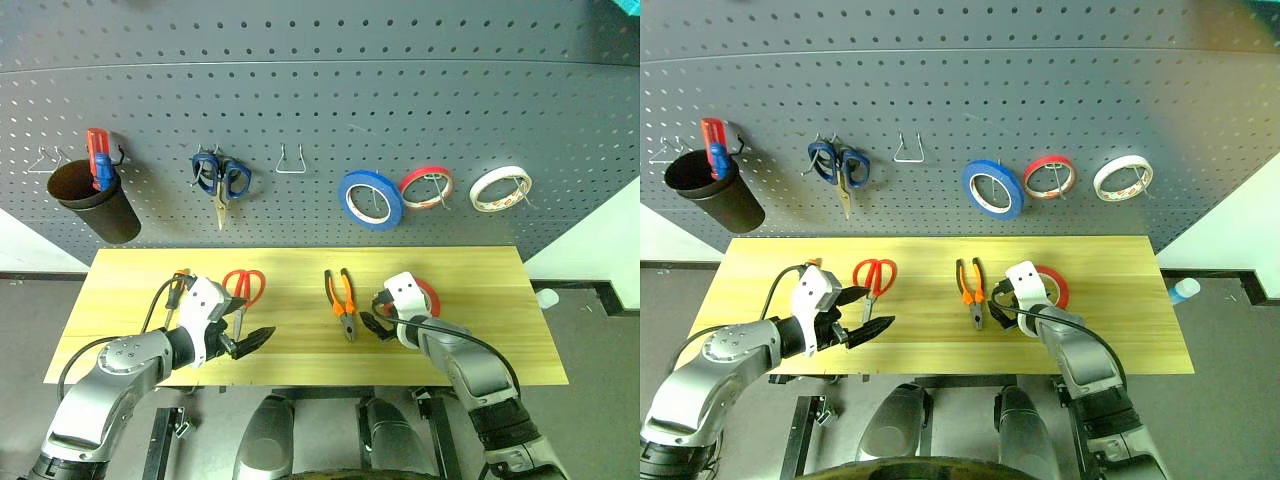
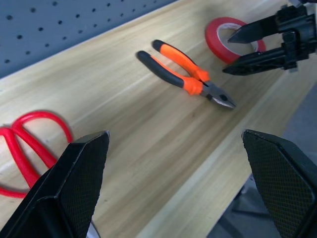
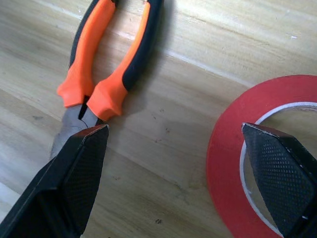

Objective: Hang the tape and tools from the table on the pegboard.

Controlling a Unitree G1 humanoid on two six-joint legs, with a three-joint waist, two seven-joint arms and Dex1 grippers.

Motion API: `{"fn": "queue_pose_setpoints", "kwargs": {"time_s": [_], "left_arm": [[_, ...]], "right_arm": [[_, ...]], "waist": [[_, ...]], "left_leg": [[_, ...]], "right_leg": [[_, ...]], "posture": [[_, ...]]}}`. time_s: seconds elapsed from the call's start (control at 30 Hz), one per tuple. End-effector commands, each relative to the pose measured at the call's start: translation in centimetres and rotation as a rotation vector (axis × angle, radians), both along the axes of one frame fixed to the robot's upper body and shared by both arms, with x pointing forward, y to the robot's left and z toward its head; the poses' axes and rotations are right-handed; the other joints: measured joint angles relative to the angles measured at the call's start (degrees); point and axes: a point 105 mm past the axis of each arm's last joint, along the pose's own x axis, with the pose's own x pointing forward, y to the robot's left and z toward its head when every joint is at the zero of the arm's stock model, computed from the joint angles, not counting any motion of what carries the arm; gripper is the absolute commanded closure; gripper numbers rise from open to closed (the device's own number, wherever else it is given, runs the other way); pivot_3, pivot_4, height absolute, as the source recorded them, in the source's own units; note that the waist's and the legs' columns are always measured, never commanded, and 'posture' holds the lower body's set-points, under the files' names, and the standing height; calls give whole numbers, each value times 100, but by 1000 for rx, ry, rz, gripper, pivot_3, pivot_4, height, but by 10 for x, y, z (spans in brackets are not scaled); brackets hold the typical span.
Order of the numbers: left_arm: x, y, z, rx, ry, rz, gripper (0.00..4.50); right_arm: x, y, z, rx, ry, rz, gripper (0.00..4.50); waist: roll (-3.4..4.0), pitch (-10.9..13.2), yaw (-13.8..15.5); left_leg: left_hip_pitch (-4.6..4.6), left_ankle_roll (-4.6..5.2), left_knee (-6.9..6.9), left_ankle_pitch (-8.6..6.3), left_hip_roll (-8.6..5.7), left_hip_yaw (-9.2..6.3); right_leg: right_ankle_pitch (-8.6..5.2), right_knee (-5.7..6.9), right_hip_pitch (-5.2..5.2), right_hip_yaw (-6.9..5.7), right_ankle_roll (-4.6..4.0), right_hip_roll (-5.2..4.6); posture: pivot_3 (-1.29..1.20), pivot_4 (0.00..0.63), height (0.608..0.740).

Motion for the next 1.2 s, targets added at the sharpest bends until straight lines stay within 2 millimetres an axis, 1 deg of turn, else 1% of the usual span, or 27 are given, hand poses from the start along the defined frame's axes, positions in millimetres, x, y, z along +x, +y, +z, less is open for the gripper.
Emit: {"fn": "queue_pose_setpoints", "kwargs": {"time_s": [0.03, 0.23, 0.6, 0.87, 1.1, 1.2], "left_arm": [[-3, 0, 10, 0, -26, -10, 33], [-6, -1, 12, -1, -21, -13, 33], [-10, 3, 13, 10, -6, -12, 33], [-9, 4, 15, 13, -7, -21, 33], [-9, 5, 17, 20, -4, -27, 33], [-8, 6, 19, 24, -6, -27, 33]], "right_arm": [[6, 2, 8, 8, -43, 9, 0], [10, 0, 9, 11, -55, 9, 0], [16, -20, 6, -29, -70, -62, 0], [11, -27, 0, -39, -44, -84, 0], [10, -32, -7, -54, -5, -103, 0], [6, -31, -12, -58, 28, -94, 0]], "waist": [[1, 22, 0], [7, 62, -6], [-4, 112, -116], [-3, 113, -107], [-2, 116, -111], [-5, 119, -108]], "left_leg": [[0, 0, 0, 0, 0, 0], [-3, -1, 0, 0, 1, 0], [-26, -5, -1, 2, 2, 0], [-66, -8, 2, 4, 2, 0], [-71, -7, 2, 4, 2, 0], [-71, -7, 2, 4, 2, 0]], "right_leg": [[0, 0, 0, 0, 0, 0], [0, 0, -4, 0, 1, 0], [1, 1, -29, 0, 2, 0], [3, 2, -69, -1, 3, 0], [3, 2, -73, -1, 3, 0], [3, 2, -73, -1, 3, 0]], "posture": [[371, 208, 727], [377, 215, 727], [382, 222, 727], [381, 224, 727], [386, 228, 727], [394, 236, 727]]}}
